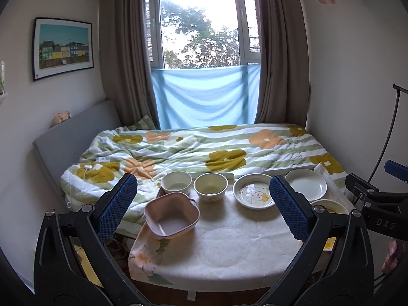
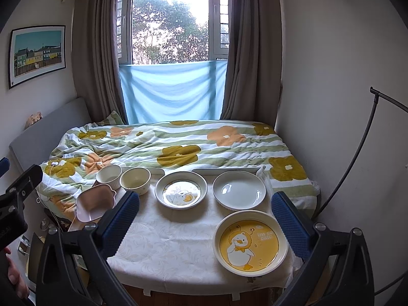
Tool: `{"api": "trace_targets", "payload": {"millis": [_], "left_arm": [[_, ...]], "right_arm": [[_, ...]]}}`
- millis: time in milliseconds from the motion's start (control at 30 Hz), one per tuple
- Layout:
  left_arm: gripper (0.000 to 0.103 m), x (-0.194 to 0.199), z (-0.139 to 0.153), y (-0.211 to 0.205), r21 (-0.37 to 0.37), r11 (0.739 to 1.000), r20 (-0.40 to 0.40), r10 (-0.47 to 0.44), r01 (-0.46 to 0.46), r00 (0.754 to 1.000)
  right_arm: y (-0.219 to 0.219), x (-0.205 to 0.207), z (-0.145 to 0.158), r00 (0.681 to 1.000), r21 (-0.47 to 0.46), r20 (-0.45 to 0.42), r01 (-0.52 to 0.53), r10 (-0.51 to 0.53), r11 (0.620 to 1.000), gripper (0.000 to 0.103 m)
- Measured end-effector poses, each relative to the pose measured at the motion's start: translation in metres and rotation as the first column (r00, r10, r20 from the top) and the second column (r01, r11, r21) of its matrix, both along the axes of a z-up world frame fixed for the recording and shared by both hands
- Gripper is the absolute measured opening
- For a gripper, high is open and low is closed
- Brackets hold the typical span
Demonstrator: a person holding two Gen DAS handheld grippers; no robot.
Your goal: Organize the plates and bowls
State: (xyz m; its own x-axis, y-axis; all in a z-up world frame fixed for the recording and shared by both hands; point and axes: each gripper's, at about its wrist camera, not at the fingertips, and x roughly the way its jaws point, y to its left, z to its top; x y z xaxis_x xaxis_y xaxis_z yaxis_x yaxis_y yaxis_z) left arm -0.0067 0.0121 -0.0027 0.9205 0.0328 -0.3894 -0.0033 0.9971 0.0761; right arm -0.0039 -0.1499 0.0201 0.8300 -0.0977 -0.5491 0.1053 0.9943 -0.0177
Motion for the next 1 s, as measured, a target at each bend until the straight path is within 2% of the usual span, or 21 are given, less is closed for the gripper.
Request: {"api": "trace_targets", "payload": {"millis": [700,867,1000], "left_arm": [[0.103,0.004,0.001,0.002,-0.002,1.0,-0.013,-0.011,0.011,1.0],[0.103,0.019,0.0,-0.003,0.004,0.999,-0.055,-0.046,0.047,0.997],[0.103,0.042,-0.011,-0.012,-0.012,0.993,-0.104,-0.116,0.116,0.988]], "right_arm": [[0.003,0.0,0.001,1.0,0.005,-0.006,0.002,-0.002,1.0,0.103],[0.001,0.002,0.0,0.999,0.023,-0.034,0.023,-0.022,0.999,0.103],[-0.009,0.008,-0.009,0.996,0.032,-0.071,0.06,-0.058,0.998,0.103]]}}
